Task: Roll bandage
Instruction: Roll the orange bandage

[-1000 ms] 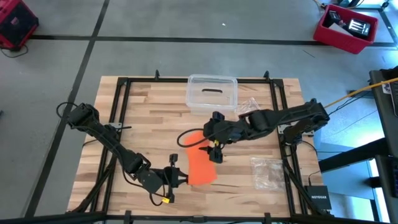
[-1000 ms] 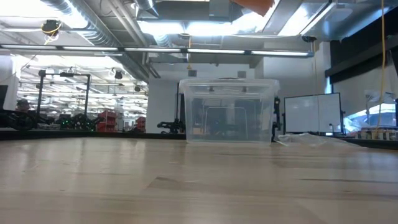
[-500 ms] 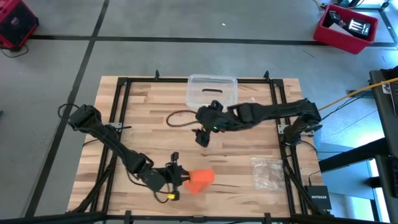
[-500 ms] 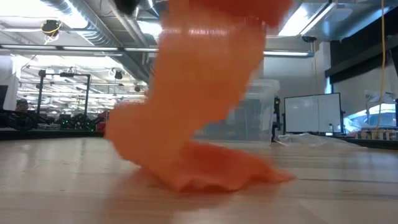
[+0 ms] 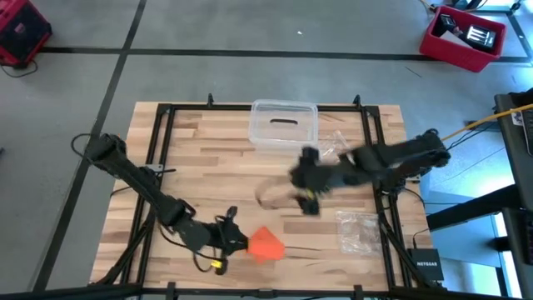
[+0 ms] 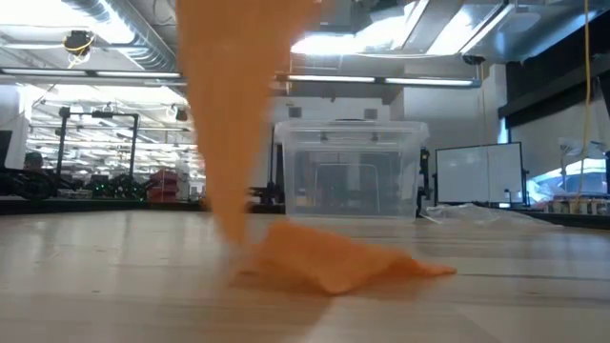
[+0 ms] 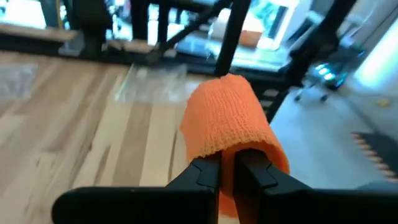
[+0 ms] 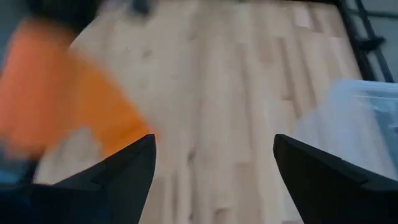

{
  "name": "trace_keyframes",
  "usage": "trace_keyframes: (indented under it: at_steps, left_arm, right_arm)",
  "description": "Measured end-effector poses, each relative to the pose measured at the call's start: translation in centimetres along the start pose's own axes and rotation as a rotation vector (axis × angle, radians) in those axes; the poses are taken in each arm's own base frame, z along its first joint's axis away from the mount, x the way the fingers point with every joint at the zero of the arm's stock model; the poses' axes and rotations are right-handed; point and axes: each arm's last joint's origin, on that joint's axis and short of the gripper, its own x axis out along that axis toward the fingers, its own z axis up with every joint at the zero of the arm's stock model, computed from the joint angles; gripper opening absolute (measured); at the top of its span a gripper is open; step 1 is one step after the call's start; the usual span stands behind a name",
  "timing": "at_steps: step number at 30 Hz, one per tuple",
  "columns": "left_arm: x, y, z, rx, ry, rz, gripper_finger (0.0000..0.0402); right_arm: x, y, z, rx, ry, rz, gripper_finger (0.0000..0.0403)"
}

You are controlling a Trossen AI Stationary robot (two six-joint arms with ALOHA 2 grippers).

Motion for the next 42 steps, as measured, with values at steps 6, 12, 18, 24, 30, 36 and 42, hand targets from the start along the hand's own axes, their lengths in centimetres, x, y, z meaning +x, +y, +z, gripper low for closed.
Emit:
trace_keyframes:
  at_steps: [6, 12, 18, 24, 30, 36, 42]
  left_arm:
    - [-3.8, 1.1, 4.3, -0.050, -0.112, -0.045, 0.0015]
    - [-4.7, 2.0, 5.8, -0.043, -0.193, -0.010, 0.0015]
    - [-4.7, 2.2, 6.7, -0.004, -0.269, -0.008, 0.0015]
    - [-4.6, 2.3, 6.8, 0.013, -0.278, -0.003, 0.0015]
    - [-4.6, 2.3, 6.8, 0.018, -0.277, -0.001, 0.0015]
    - [-4.5, 2.6, 6.9, 0.024, -0.282, 0.010, 0.0015]
    - [-4.4, 2.7, 6.7, 0.052, -0.268, 0.019, 0.0015]
  right_arm:
    - [-0.6, 4.6, -5.1, -0.033, -0.071, -0.056, 0.0326]
    - [1.8, 8.4, -8.9, 0.110, -0.405, 0.040, 0.0326]
    - [6.5, 9.0, -10.5, 0.266, -0.599, 0.091, 0.0326]
    - [8.9, 8.2, -9.2, 0.199, -0.706, 0.004, 0.0293]
    - [9.2, 6.5, -7.7, 0.057, -0.791, -0.083, 0.0256]
    - [9.3, 5.2, -6.6, -0.047, -0.859, -0.069, 0.0233]
    - [9.1, 3.8, -5.2, -0.198, -0.873, -0.183, 0.0116]
